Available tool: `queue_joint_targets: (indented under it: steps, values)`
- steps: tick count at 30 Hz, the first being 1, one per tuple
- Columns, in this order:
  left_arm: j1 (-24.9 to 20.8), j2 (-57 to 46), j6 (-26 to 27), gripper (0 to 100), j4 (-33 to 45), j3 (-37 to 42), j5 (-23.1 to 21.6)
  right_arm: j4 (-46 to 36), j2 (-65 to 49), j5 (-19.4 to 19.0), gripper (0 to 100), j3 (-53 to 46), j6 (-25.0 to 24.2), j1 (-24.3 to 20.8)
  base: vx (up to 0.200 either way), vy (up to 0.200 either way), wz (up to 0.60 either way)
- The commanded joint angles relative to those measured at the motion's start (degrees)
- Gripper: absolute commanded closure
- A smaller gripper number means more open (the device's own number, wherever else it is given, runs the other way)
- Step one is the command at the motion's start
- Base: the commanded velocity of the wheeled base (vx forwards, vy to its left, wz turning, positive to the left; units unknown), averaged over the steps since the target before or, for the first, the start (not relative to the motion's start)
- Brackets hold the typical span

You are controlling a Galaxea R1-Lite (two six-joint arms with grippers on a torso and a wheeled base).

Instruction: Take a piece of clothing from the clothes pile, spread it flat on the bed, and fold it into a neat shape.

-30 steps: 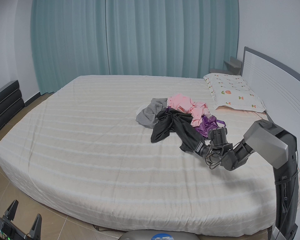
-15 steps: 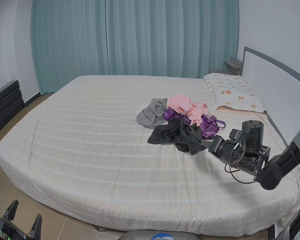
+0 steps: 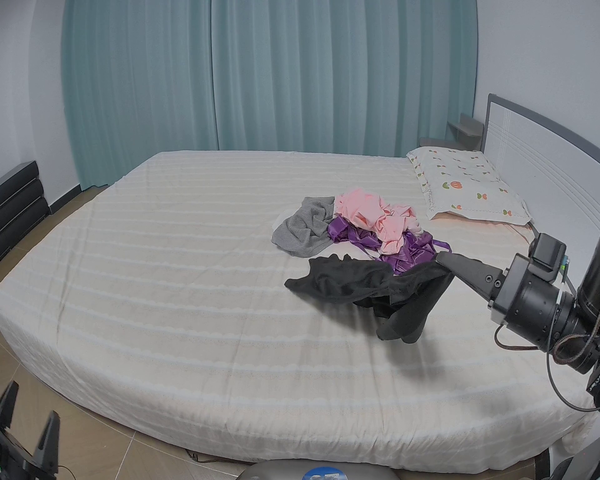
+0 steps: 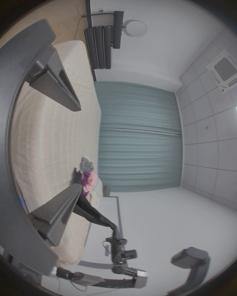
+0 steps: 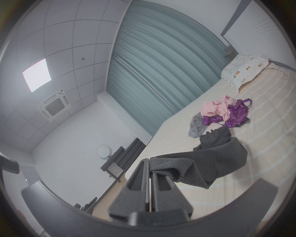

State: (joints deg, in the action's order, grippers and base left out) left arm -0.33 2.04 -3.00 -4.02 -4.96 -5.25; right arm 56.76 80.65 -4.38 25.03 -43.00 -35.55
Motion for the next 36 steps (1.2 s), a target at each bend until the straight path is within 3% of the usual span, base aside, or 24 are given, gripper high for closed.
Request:
queue_joint_targets:
  steps: [1, 6, 11, 13, 14, 18, 20, 21, 29, 33, 36]
  values:
    - [-0.37, 13.08, 0.63, 0, -2.39, -7.26, -4.41, 0.37, -5.24, -2.22, 100, -1.21, 1.07, -0.75, 0.000, 0.000, 0.00]
    - [-1.52, 27.93, 2.03, 0, -3.62, -7.52, -11.62, 0.19, -5.59, -2.22, 100, -2.35, 1.07, -1.19, 0.000, 0.000, 0.00]
    - [-3.63, 39.18, 6.08, 0, -6.44, -7.61, -14.26, -0.07, -5.15, -2.39, 100, -2.79, 0.98, -1.45, 0.000, 0.000, 0.00]
    - [-3.63, 39.18, 6.08, 0, -6.44, -7.61, -14.26, -0.07, -5.15, -2.39, 100, -2.79, 0.98, -1.45, 0.000, 0.000, 0.00]
    - [-8.02, 45.86, 5.99, 0, -6.88, -7.78, -16.37, -0.07, -5.07, -2.92, 100, -2.35, 0.98, -1.54, 0.000, 0.000, 0.00]
    - [-11.54, 57.64, 5.72, 0, -11.89, -7.96, -16.28, -0.07, -5.15, -3.45, 100, -2.00, 1.07, -1.72, 0.000, 0.000, 0.00]
    - [-11.54, 57.64, 5.72, 0, -11.89, -7.96, -16.28, -0.07, -5.15, -3.45, 100, -2.00, 1.07, -1.72, 0.000, 0.000, 0.00]
    - [-11.80, 68.10, 5.72, 0, -20.23, -7.87, -16.19, -0.07, -5.15, -3.36, 100, -2.44, 0.98, -1.63, 0.000, 0.000, 0.00]
    - [-13.65, 90.34, 5.81, 0, -38.08, -9.80, -14.70, -0.42, -5.51, -2.92, 100, -2.26, 1.25, -1.10, 0.000, 0.000, 0.00]
    - [-18.30, 103.26, 5.64, 0, -47.39, -14.37, -9.16, -0.42, -5.68, -2.83, 100, -2.35, 1.34, -0.58, 0.000, 0.000, 0.00]
    - [-21.47, 108.09, 5.55, 0, -48.98, -18.51, -7.40, -0.51, -6.30, -2.74, 100, -2.44, 1.34, -0.31, 0.000, 0.000, 0.00]
